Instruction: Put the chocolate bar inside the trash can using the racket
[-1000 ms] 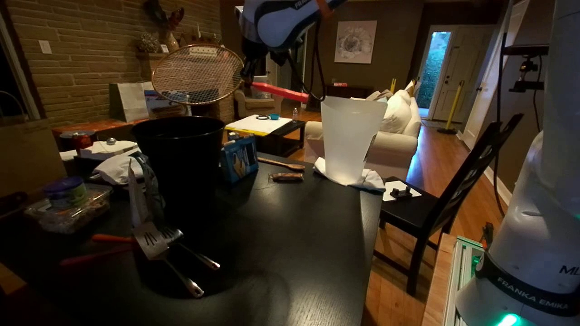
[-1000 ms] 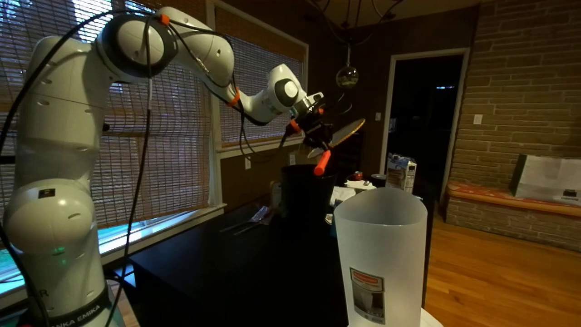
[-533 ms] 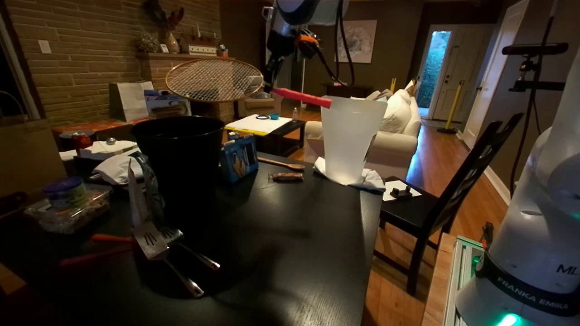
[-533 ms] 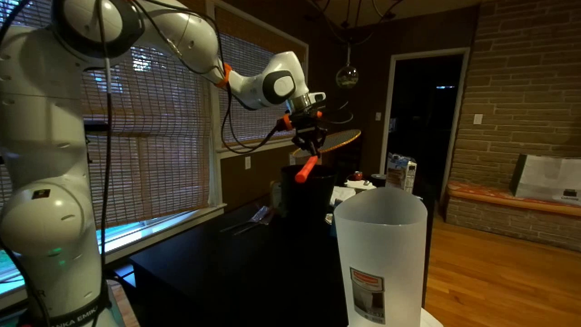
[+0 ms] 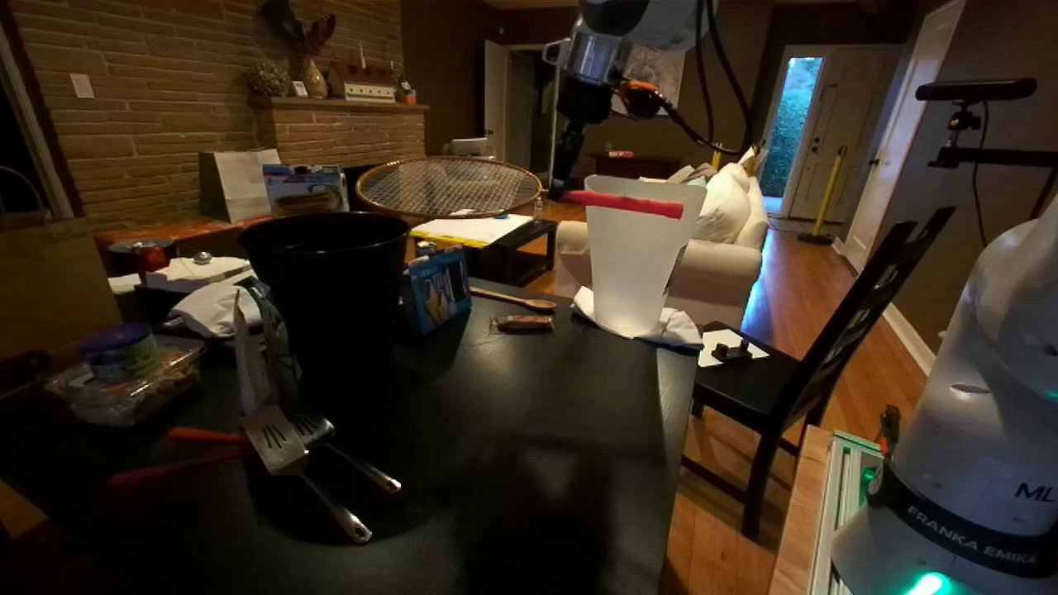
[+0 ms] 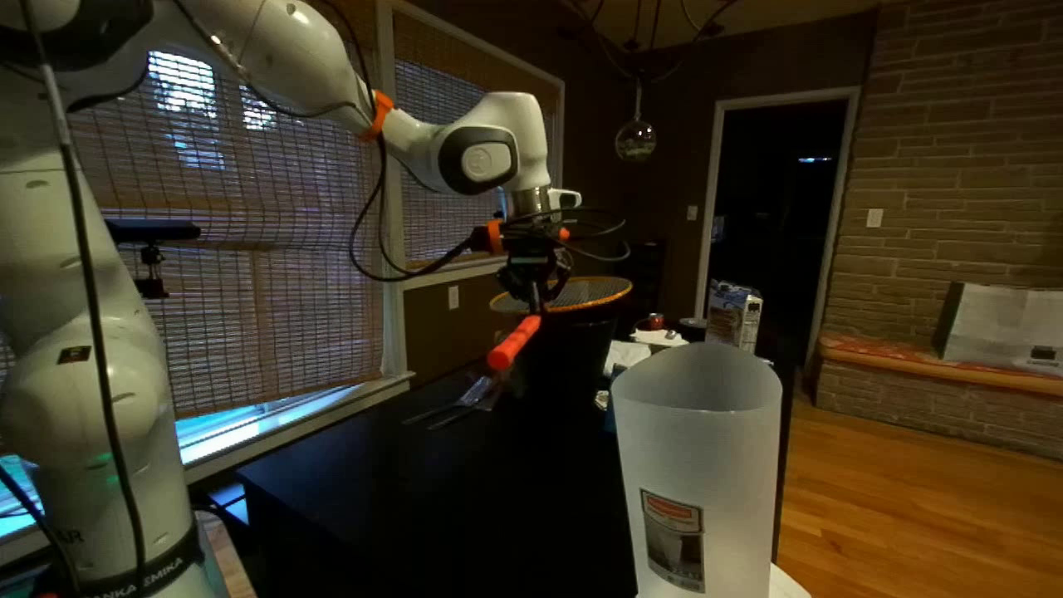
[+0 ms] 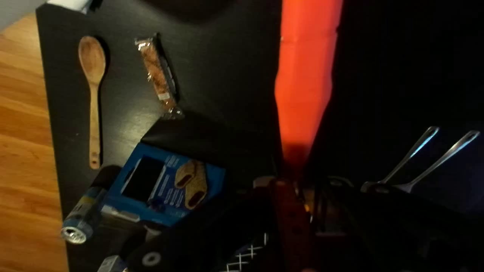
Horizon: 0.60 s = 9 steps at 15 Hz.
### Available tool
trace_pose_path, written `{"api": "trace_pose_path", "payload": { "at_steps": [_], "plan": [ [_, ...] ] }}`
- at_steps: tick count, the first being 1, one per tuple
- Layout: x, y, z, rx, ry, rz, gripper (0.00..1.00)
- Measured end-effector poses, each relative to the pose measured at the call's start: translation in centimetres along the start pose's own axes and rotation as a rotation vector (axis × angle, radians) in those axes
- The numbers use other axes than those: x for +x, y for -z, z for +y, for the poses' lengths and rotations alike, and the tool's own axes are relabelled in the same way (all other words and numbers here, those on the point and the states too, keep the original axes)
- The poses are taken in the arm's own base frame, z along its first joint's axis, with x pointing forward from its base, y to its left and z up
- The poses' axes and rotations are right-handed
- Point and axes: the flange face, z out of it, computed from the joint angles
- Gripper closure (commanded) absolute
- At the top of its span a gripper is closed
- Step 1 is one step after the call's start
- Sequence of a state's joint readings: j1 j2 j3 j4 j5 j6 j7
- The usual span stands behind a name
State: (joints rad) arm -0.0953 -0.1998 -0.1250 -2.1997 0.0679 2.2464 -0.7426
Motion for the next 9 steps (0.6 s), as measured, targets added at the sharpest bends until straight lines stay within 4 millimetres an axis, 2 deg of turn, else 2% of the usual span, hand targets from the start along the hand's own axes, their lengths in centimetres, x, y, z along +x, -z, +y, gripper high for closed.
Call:
{"api": "trace_pose_path", "payload": {
  "at_steps": [5, 9],
  "plan": [
    [-6.4, -1.7, -1.5, 0.112, 0.014, -0.084, 0.96],
    [-10.3, -4.7, -2.9, 0.192, 0.023, -0.137, 0.96]
  ]
}}
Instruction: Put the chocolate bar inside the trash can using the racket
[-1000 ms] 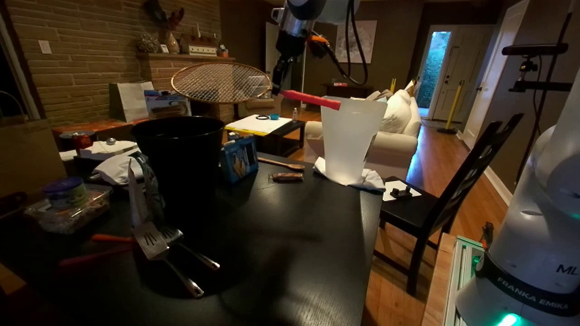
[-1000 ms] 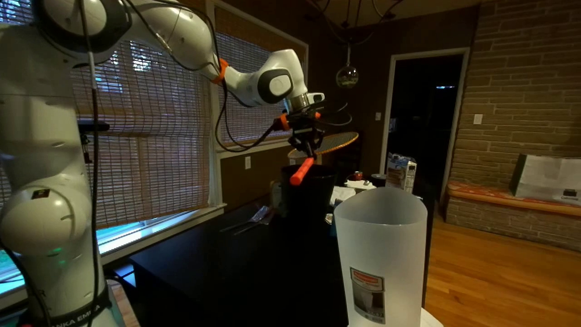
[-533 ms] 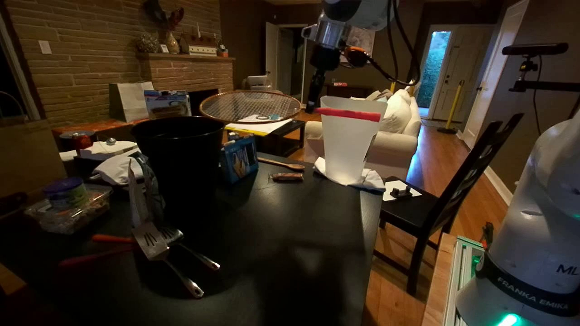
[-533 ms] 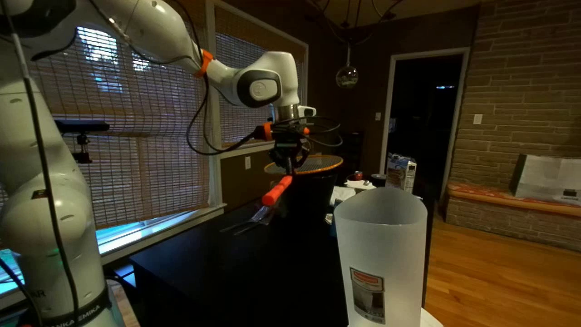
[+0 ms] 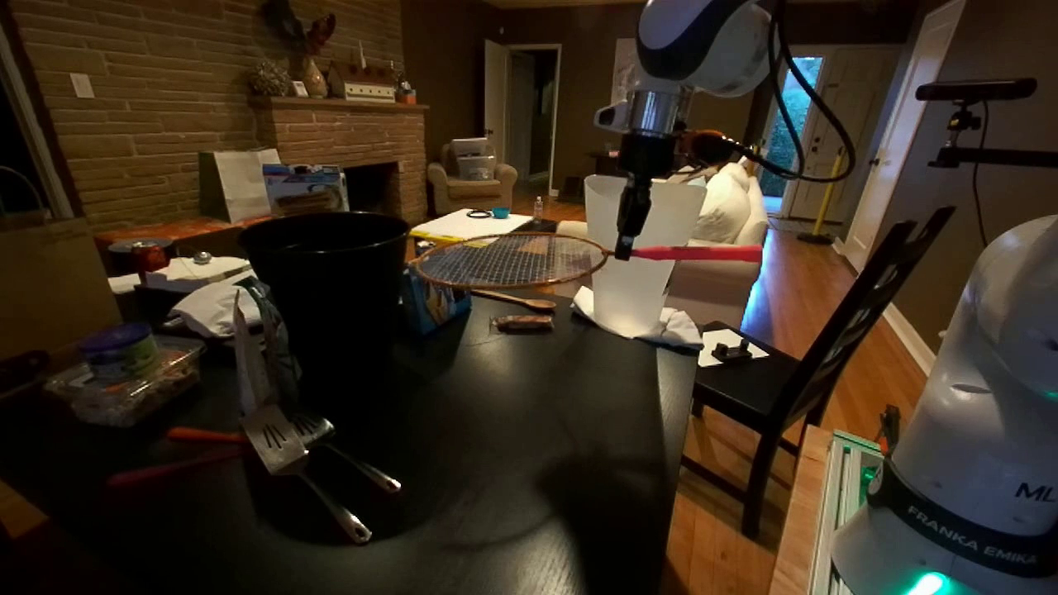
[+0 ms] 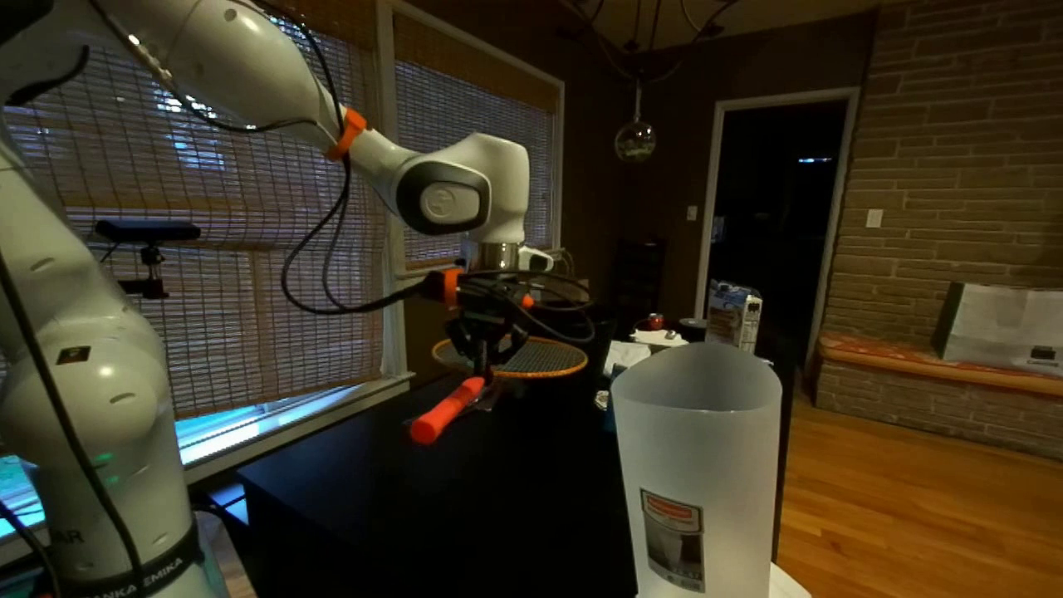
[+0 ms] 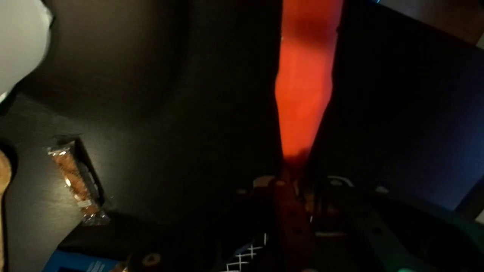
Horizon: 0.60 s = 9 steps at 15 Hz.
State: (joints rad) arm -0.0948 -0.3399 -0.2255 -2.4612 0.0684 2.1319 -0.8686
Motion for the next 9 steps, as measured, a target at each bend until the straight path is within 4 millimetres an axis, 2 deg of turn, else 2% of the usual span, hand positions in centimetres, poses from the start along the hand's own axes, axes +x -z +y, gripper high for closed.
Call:
{"api": "trace_pose_path", "payload": {
  "at_steps": [4, 9],
  "plan": [
    [-2.2, -4.6, -0.9, 0.047, -0.008, -0.055, 0.96],
    [-3.6, -9.7, -1.7, 0.049, -0.015, -0.079, 0.96]
  ]
}}
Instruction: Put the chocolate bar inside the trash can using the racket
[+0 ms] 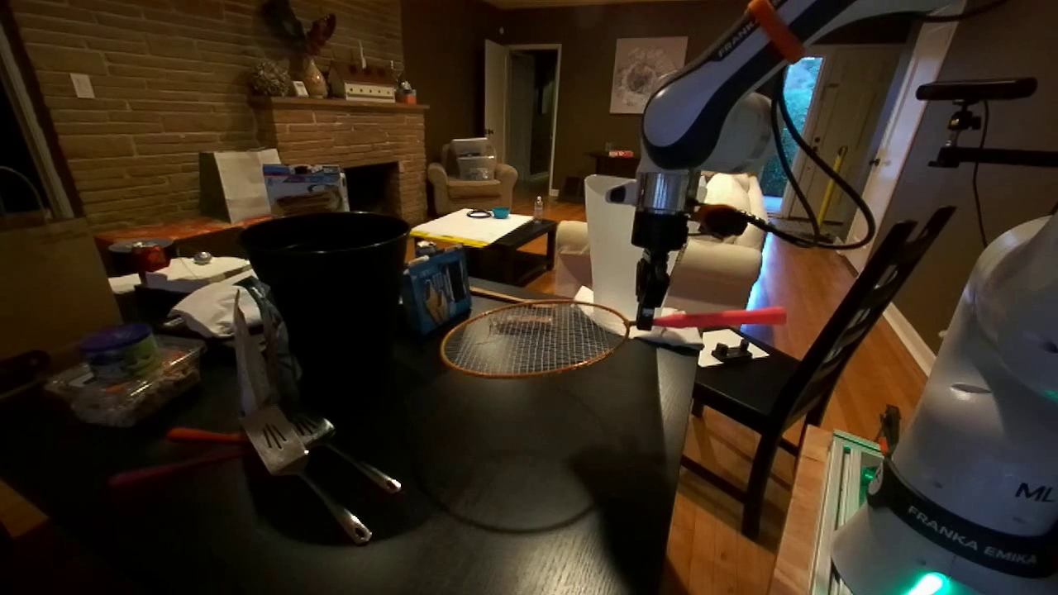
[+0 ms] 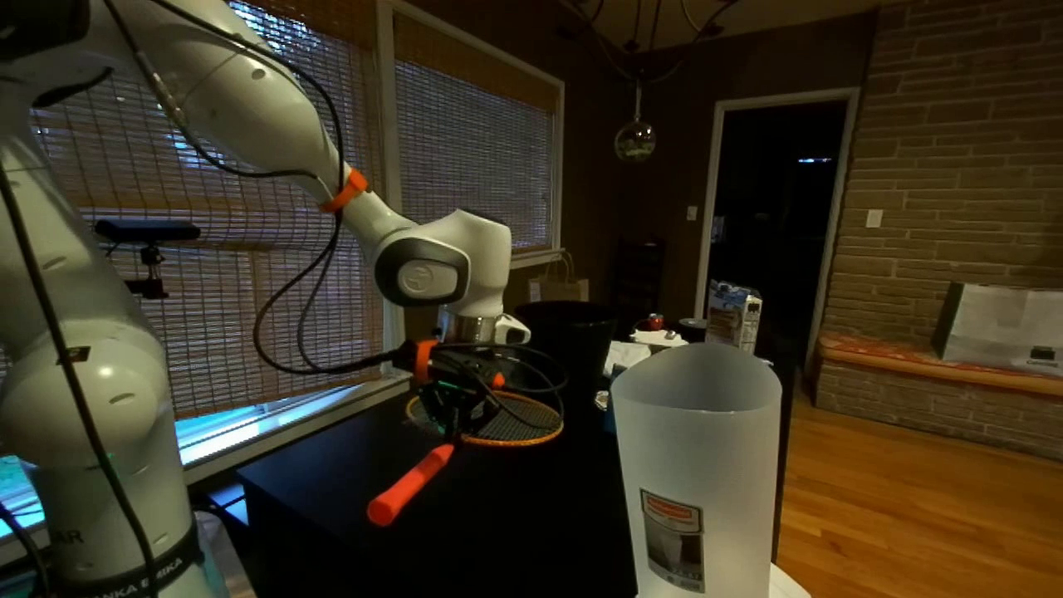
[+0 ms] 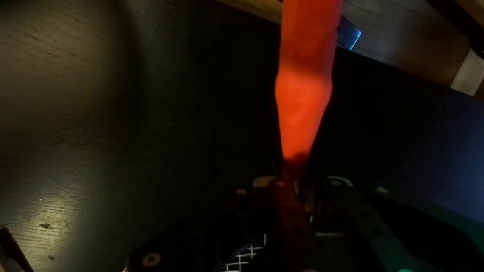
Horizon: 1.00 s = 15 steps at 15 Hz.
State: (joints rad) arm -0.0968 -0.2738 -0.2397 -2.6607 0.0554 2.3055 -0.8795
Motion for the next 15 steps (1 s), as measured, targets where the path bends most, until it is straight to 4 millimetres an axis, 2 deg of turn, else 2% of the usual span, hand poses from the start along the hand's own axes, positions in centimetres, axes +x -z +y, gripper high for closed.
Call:
{"api": "trace_pose_path", "payload": {
  "at_steps": [7, 15],
  "plan": [
    [0.1, -5.0, 1.3, -0.078, 0.005, 0.012, 0.96],
    [0.3, -9.6, 2.2, -0.113, 0.021, -0.015, 0.96]
  ]
}}
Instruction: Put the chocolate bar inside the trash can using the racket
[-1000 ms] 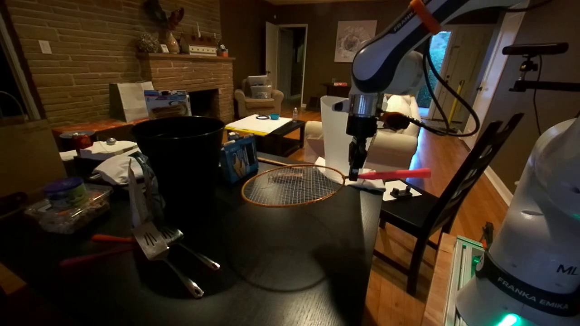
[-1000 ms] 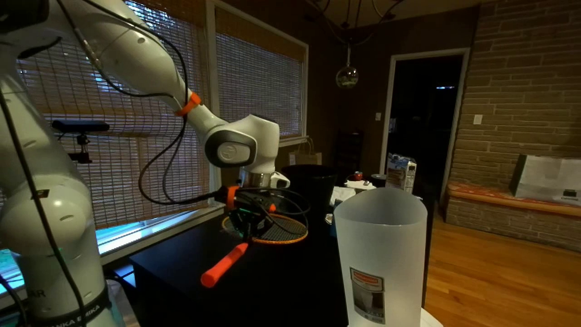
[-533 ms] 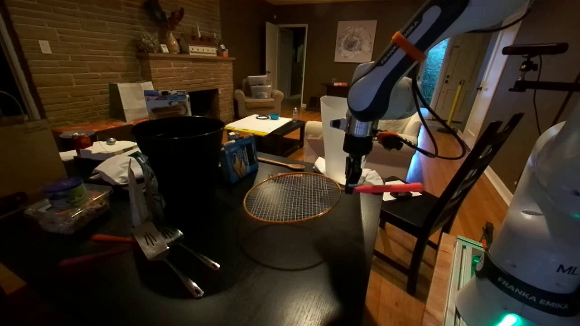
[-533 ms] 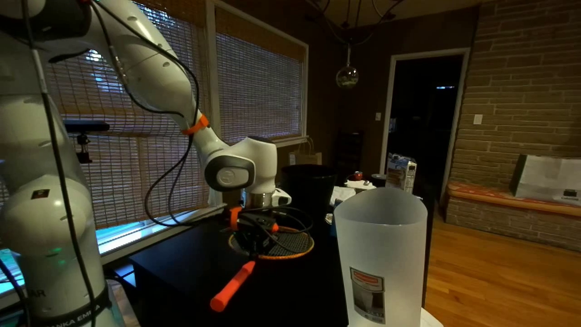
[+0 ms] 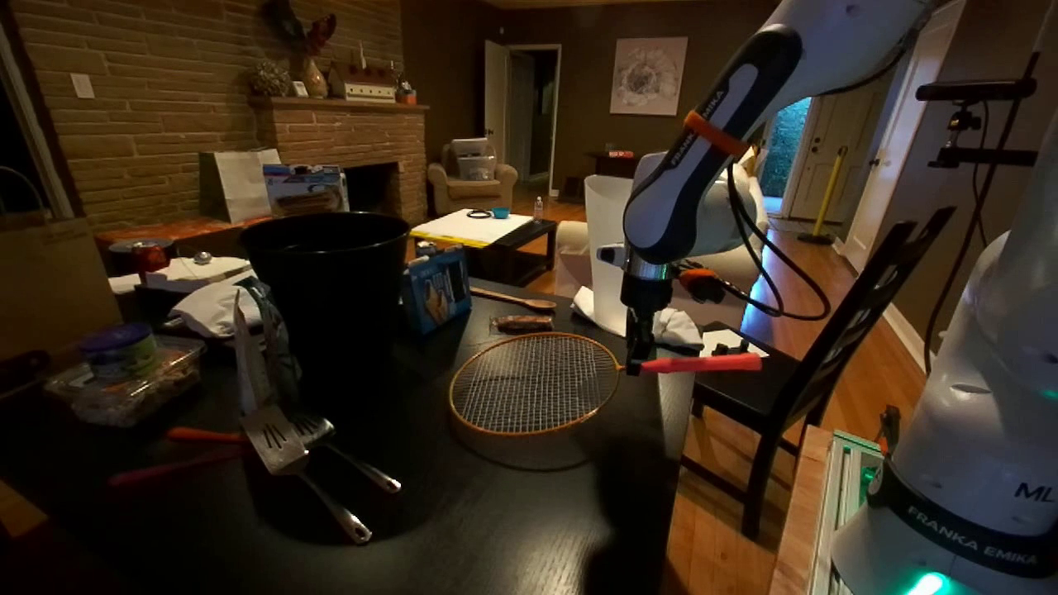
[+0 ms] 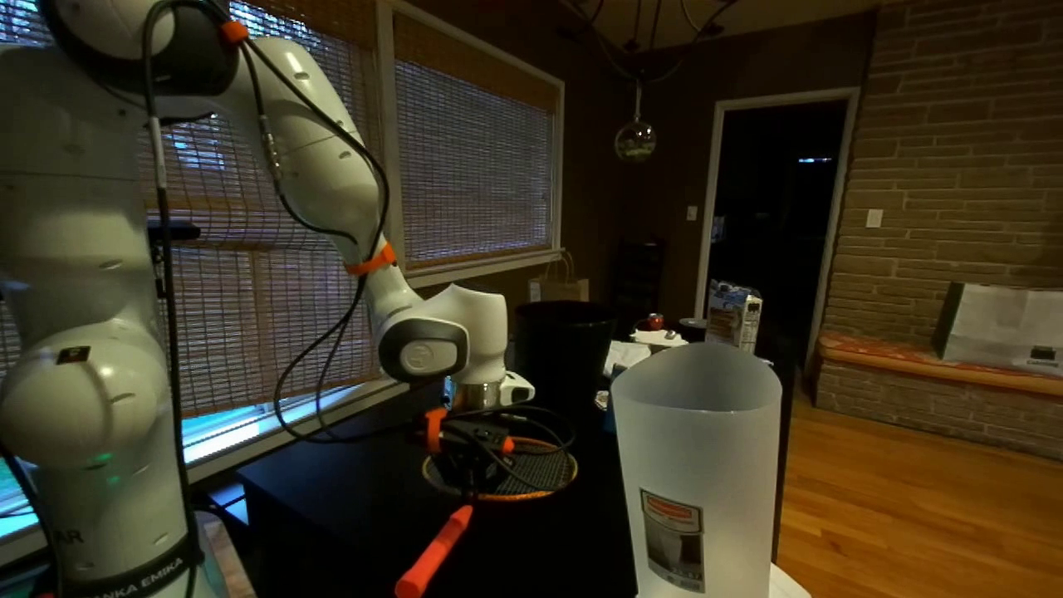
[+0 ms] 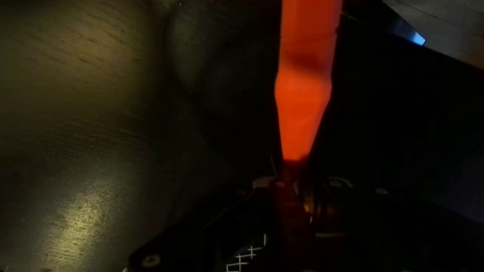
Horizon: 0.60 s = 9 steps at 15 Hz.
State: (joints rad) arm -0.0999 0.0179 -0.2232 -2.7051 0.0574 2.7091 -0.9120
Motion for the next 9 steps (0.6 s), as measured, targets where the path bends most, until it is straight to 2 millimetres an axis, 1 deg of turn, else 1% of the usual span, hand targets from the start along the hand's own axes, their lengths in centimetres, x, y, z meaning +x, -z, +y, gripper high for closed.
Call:
{"api": "trace_pose_path", "payload": {
  "at_steps": [3, 9],
  "plan": [
    [0.2, -1.4, -0.1, 0.007, 0.008, -0.019, 0.96],
    [0.4, -3.4, 0.1, 0.017, 0.014, -0.045, 0.96]
  ]
}}
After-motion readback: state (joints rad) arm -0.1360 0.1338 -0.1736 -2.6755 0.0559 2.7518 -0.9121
